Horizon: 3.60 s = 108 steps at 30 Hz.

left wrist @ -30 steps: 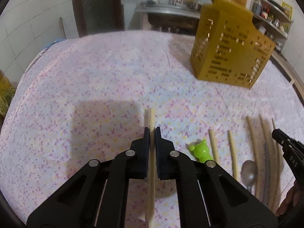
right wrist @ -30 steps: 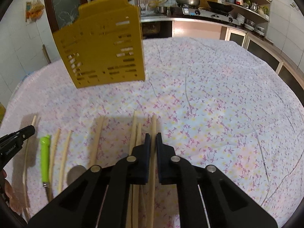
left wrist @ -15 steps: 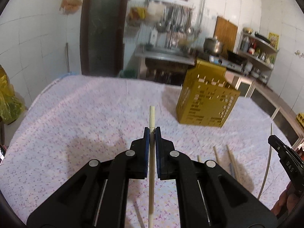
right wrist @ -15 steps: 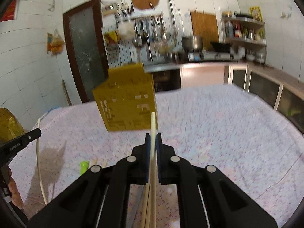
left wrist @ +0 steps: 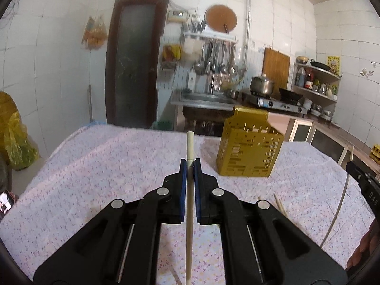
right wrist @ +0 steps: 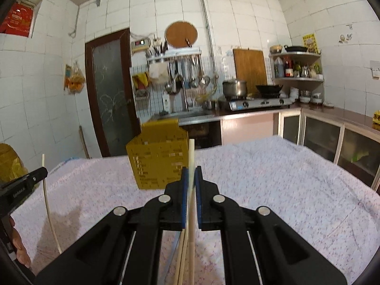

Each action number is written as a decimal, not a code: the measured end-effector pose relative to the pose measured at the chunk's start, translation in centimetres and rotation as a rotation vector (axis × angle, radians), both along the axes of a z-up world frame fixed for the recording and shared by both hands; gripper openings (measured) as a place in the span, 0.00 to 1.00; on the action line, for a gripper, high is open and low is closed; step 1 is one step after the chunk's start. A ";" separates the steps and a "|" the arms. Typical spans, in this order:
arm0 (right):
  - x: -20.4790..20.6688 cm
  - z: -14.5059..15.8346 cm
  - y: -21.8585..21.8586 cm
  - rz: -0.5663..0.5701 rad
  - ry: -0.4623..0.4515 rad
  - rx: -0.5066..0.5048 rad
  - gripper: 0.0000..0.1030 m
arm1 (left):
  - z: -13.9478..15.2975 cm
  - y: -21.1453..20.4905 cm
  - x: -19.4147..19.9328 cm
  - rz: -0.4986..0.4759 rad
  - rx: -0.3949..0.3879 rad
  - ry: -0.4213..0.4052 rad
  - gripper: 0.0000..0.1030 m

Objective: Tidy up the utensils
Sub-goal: 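Lift both chopsticks into the yellow holder and open both tools, then grasp the green-handled fork with the left tool while the right tool grasps a chopstick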

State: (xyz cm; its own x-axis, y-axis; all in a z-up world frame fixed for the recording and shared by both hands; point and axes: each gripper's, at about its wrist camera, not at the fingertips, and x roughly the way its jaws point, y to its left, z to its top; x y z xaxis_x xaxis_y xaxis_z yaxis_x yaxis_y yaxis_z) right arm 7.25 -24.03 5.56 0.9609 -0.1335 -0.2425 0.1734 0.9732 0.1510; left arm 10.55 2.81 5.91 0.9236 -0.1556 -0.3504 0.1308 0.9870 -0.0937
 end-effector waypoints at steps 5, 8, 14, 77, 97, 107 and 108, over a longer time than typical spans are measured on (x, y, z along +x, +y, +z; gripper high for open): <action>0.7 2.4 0.1 0.011 -0.064 -0.014 0.06 | 2.6 -1.2 0.6 -0.030 -0.002 -0.063 0.04; 2.4 4.6 0.0 0.026 -0.105 -0.017 0.06 | 5.2 -2.6 2.3 -0.059 -0.014 -0.103 0.04; 7.2 10.5 0.1 0.031 -0.205 -0.078 0.06 | 11.5 -5.6 7.0 -0.121 -0.076 -0.207 0.04; 10.5 -10.5 -1.5 0.034 0.533 -0.017 0.71 | -11.4 -5.1 10.4 0.015 0.125 0.499 0.95; 12.4 -11.1 0.3 0.041 0.629 -0.004 0.43 | -13.5 -5.8 11.2 0.033 0.179 0.562 0.95; 12.7 -10.9 0.4 0.076 0.631 0.035 0.28 | -13.1 -6.1 11.1 0.014 0.185 0.598 0.85; 12.7 -10.9 0.4 0.075 0.634 0.034 0.28 | -12.8 -6.2 11.0 0.003 0.183 0.607 0.77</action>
State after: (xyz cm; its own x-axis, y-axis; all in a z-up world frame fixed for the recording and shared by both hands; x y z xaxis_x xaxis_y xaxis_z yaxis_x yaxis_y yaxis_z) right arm 19.95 -23.65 -5.32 0.6361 -0.0534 -0.7698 0.1705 0.9827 0.0727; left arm 21.58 -3.41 -6.93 0.5526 -0.0417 -0.8324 0.1050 0.9943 0.0198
